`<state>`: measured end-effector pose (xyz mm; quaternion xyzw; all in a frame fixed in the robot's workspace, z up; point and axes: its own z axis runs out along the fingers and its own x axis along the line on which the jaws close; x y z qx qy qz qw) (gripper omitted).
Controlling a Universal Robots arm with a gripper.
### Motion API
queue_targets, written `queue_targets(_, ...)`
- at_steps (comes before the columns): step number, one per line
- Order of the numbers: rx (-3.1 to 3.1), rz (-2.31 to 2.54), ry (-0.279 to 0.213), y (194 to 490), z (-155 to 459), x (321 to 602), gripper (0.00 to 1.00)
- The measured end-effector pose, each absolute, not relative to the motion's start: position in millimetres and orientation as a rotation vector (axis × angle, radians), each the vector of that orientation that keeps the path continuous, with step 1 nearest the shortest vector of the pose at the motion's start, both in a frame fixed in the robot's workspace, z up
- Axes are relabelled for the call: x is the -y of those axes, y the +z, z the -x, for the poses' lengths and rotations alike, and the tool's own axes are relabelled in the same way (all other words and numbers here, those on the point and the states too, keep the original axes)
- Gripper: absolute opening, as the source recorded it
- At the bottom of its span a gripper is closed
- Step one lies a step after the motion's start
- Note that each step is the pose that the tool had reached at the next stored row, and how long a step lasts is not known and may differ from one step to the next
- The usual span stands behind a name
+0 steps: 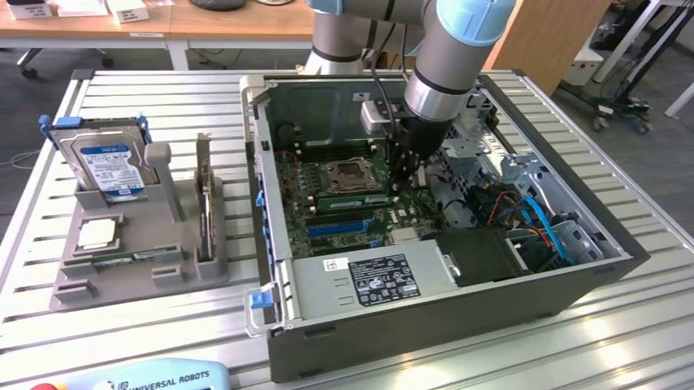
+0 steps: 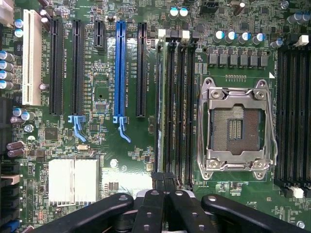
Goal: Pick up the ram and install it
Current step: 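Press down the ram until it locks into place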
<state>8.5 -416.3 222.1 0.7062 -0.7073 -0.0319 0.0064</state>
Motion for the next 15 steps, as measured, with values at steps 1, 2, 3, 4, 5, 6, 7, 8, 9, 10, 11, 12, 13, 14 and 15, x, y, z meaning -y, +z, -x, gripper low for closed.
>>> queue_targets(1, 2.213, -2.21, -0.1, 222, -9, 416, 0.1)
queue_targets(2, 2.213, -2.21, -0.101, 223, -9, 416, 0.1)
queue_targets(3, 2.214, -2.21, -0.102, 224, -9, 416, 0.1)
queue_targets(4, 2.213, -2.209, -0.102, 227, -9, 416, 0.1)
queue_targets(5, 2.212, -2.208, -0.102, 229, -9, 416, 0.1)
queue_targets(6, 2.212, -2.208, -0.103, 232, -9, 416, 0.1)
queue_targets(7, 2.212, -2.208, -0.103, 235, -9, 416, 0.1)
queue_targets(8, 2.211, -2.208, -0.103, 237, -9, 416, 0.1)
queue_targets(9, 2.211, -2.208, -0.103, 240, -9, 416, 0.1)
queue_targets(10, 2.211, -2.208, -0.104, 242, -9, 416, 0.1)
queue_targets(11, 2.211, -2.208, -0.104, 245, -9, 416, 0.1)
queue_targets(12, 2.211, -2.208, -0.104, 247, -9, 416, 0.1)
queue_targets(13, 2.211, -2.208, -0.104, 249, -9, 416, 0.1)
queue_targets(14, 2.211, -2.208, -0.104, 250, -9, 416, 0.1)
queue_targets(15, 2.211, -2.208, -0.104, 251, -9, 416, 0.1)
